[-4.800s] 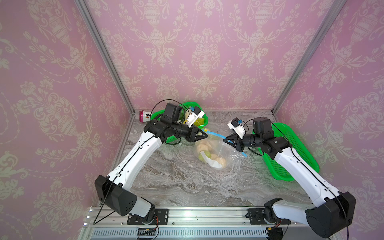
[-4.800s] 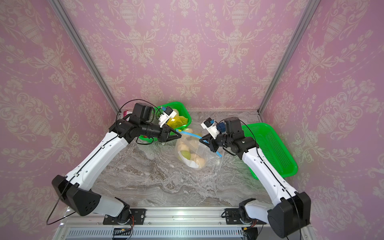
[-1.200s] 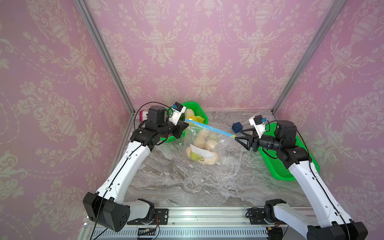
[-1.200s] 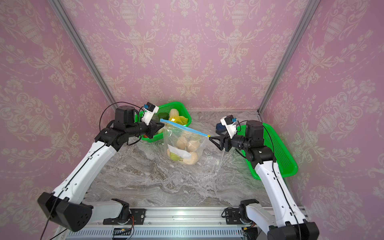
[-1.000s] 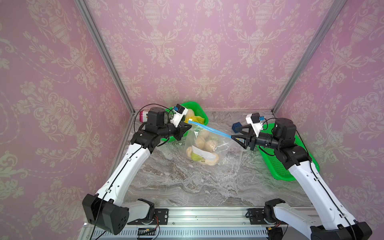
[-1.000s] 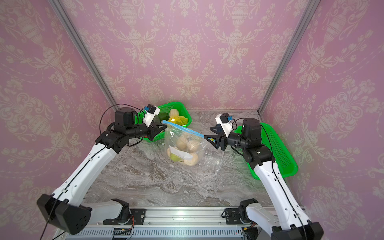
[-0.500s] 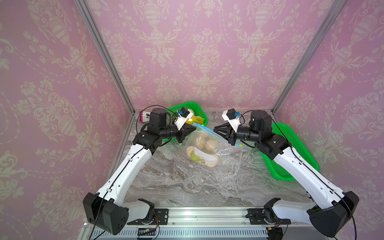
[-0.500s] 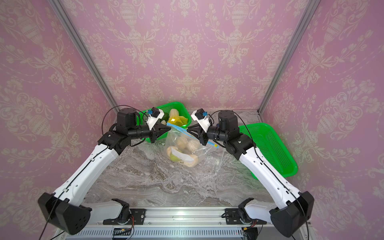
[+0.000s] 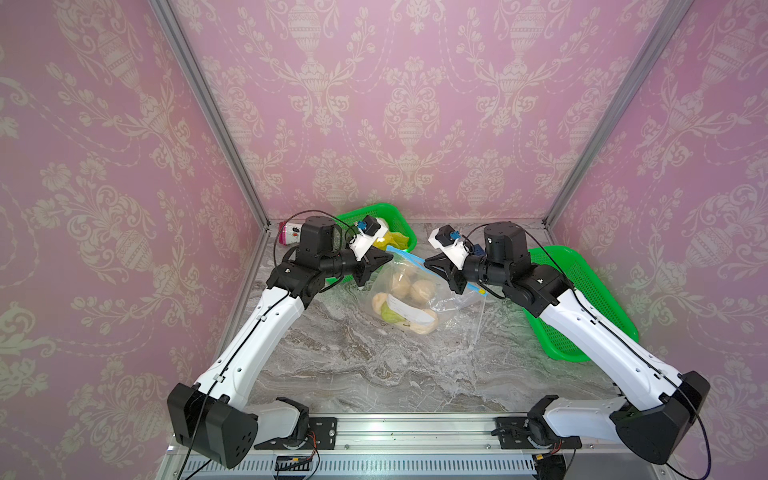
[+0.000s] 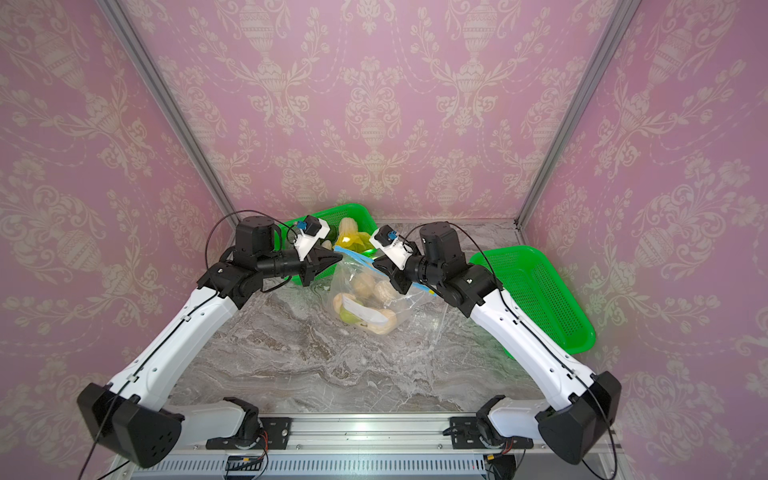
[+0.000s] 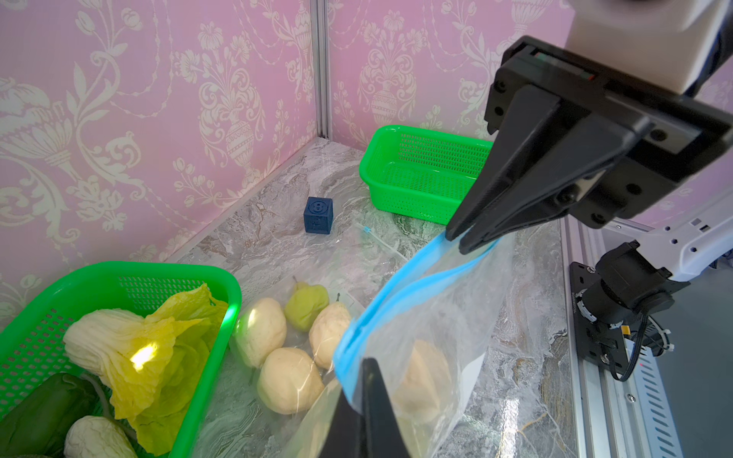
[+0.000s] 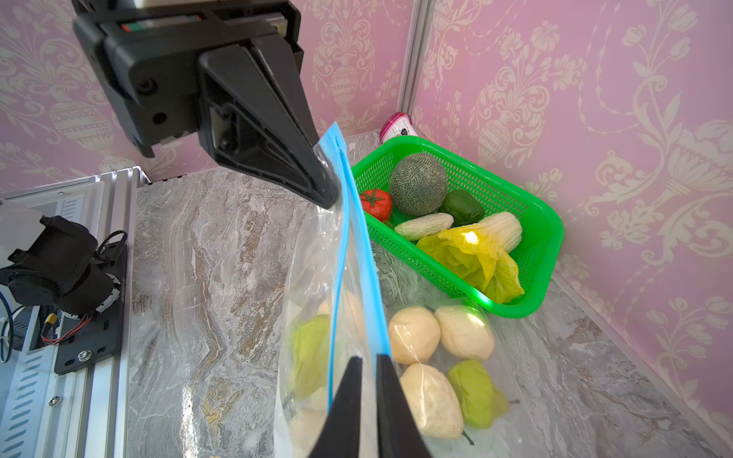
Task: Open the zip-top bag and take out the pear
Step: Open the zipper of the food storage bag at the center of the board.
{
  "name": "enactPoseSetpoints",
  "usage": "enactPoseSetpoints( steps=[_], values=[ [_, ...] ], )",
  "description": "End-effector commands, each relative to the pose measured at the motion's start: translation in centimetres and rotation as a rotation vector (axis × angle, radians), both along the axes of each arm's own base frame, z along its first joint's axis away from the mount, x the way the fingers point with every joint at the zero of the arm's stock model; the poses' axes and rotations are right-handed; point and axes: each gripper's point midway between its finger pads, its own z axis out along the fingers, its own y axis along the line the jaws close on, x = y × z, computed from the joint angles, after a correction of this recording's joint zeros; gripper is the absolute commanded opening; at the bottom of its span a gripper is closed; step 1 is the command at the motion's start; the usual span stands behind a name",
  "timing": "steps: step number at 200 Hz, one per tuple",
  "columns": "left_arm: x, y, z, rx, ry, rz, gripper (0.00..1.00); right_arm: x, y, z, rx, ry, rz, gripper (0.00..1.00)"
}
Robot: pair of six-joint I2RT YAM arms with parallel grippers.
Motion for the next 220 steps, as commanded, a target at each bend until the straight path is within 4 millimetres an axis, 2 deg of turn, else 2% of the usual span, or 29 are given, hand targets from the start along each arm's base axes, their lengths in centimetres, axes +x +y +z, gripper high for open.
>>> enactPoseSetpoints(
  steps=[1, 32, 41, 46, 56, 65, 94, 118, 141, 167, 181, 220],
  values=[
    [-0.5, -0.6, 1.0, -0.005, -0.037, -0.04, 0.0, -0.3, 0.0, -0.9, -0.071, 0.007, 0.011, 0.13],
    [-0.8, -0.9, 1.2, -0.018, -0.038, -0.064, 0.0, -1.5, 1.1, -3.0, -0.148, 0.055, 0.073, 0.13],
    [-0.9, -1.0, 1.3, -0.022, -0.038, -0.073, 0.0, -1.7, 1.5, -3.6, -0.166, 0.067, 0.084, 0.17],
    [-1.0, -1.1, 1.3, -0.024, -0.04, -0.077, 0.0, -1.8, 1.7, -3.9, -0.171, 0.073, 0.091, 0.22],
    [-1.1, -1.2, 1.4, -0.024, -0.042, -0.085, 0.0, -2.0, 2.2, -4.3, -0.18, 0.083, 0.104, 0.47],
    [-1.2, -1.3, 1.5, -0.024, -0.045, -0.087, 0.0, -2.4, 2.6, -4.6, -0.189, 0.087, 0.125, 0.61],
    [-1.3, -1.3, 1.5, -0.013, -0.047, -0.085, 0.0, -4.1, 3.8, -5.0, -0.174, 0.119, 0.232, 0.76],
    [-1.3, -1.3, 1.3, -0.009, -0.041, -0.084, 0.0, -5.7, 4.5, -4.5, -0.12, 0.155, 0.316, 0.81],
    [-1.3, -1.3, 1.0, -0.009, -0.031, -0.082, 0.0, -5.8, 4.6, -3.9, -0.09, 0.174, 0.315, 0.82],
    [-1.1, -1.4, 0.6, -0.005, -0.022, -0.078, 0.0, -5.8, 3.5, -1.2, -0.014, 0.166, 0.284, 0.82],
    [-0.9, -1.4, 0.4, 0.0, -0.018, -0.072, 0.0, -5.7, 3.1, -0.5, 0.011, 0.172, 0.247, 0.84],
    [-0.3, -1.5, 0.5, -0.005, -0.021, -0.06, 0.0, -3.8, 2.0, -2.6, -0.028, 0.217, 0.069, 0.83]
  ],
)
